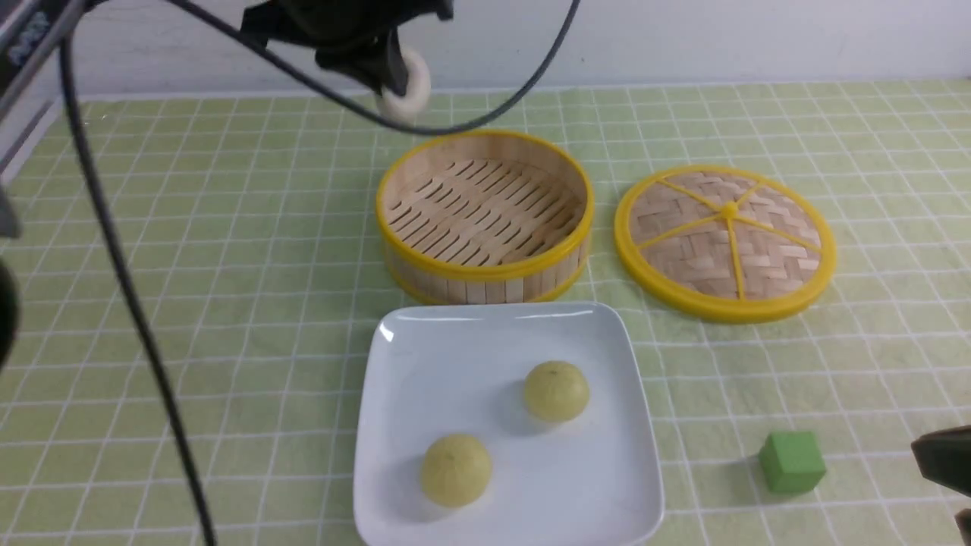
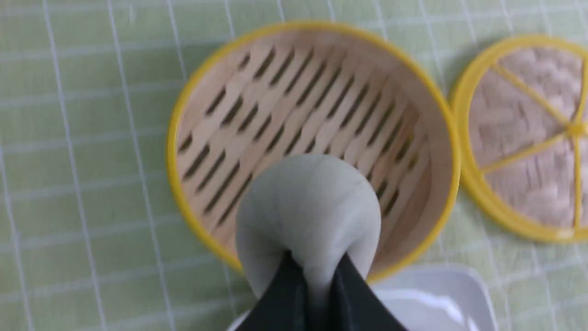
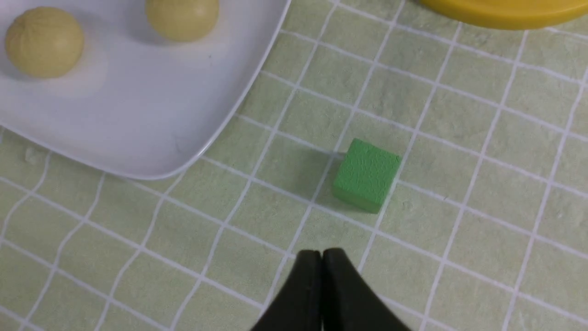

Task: Put the steamed buns into the plate on the green tablecloth.

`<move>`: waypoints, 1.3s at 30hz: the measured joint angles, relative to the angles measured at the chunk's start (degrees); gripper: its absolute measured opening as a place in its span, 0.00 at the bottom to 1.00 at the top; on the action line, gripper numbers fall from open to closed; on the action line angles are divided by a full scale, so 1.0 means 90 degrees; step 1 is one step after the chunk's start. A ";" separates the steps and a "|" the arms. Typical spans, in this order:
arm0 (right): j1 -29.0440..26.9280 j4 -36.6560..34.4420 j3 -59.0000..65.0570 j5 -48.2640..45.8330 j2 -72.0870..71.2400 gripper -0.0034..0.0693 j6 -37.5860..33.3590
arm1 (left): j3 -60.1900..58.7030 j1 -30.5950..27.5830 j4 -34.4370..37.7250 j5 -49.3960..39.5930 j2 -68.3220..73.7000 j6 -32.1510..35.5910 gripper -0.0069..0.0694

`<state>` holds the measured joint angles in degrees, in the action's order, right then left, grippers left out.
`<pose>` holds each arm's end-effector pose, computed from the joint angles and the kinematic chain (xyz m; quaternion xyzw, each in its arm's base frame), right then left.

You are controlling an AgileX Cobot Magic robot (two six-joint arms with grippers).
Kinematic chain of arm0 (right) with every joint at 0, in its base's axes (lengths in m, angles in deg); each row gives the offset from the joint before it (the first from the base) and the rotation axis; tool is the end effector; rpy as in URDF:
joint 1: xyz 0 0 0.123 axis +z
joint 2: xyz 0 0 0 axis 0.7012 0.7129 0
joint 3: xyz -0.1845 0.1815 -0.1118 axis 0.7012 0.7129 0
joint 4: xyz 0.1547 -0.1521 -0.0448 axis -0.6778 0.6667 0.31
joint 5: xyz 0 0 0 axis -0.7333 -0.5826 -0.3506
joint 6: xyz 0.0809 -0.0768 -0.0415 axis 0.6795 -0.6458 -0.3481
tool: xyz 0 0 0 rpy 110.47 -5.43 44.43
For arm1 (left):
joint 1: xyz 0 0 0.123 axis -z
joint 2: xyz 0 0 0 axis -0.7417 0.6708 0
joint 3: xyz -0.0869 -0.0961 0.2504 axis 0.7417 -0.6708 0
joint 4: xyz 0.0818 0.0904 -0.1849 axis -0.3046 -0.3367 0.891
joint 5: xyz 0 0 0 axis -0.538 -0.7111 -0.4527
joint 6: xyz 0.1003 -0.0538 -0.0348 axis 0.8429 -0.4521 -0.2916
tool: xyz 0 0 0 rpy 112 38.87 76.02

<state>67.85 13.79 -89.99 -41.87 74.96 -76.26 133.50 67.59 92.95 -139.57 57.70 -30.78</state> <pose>0.1117 0.0606 0.2701 -0.1796 0.9124 0.1271 0.3452 0.3849 -0.1535 0.3389 0.0775 0.9564 -0.1328 0.2481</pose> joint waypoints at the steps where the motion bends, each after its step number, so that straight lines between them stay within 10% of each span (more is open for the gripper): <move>1: 0.0000 0.0000 0.0000 0.0000 0.0000 0.08 0.0000 | -0.1031 0.0071 -0.0024 0.0000 -0.0439 0.0000 0.13; 12: 0.0000 -0.0007 0.0000 0.0000 0.0000 0.09 0.0000 | -0.4622 0.0960 -0.0107 0.1488 -0.0947 -0.0070 0.14; 28: 0.0000 0.0334 -0.0187 -0.1261 -0.2158 0.09 0.1197 | -0.4613 0.1017 -0.0139 0.2264 -0.0705 -0.0315 0.75; 39: 0.0000 0.1478 0.0770 0.0234 -0.4269 0.10 0.1841 | -0.4281 0.1017 -0.0143 0.2230 -0.1253 -0.0331 0.79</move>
<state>67.85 27.09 -83.06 -39.77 36.54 -59.69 94.96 76.74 91.66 -119.50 46.43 -33.76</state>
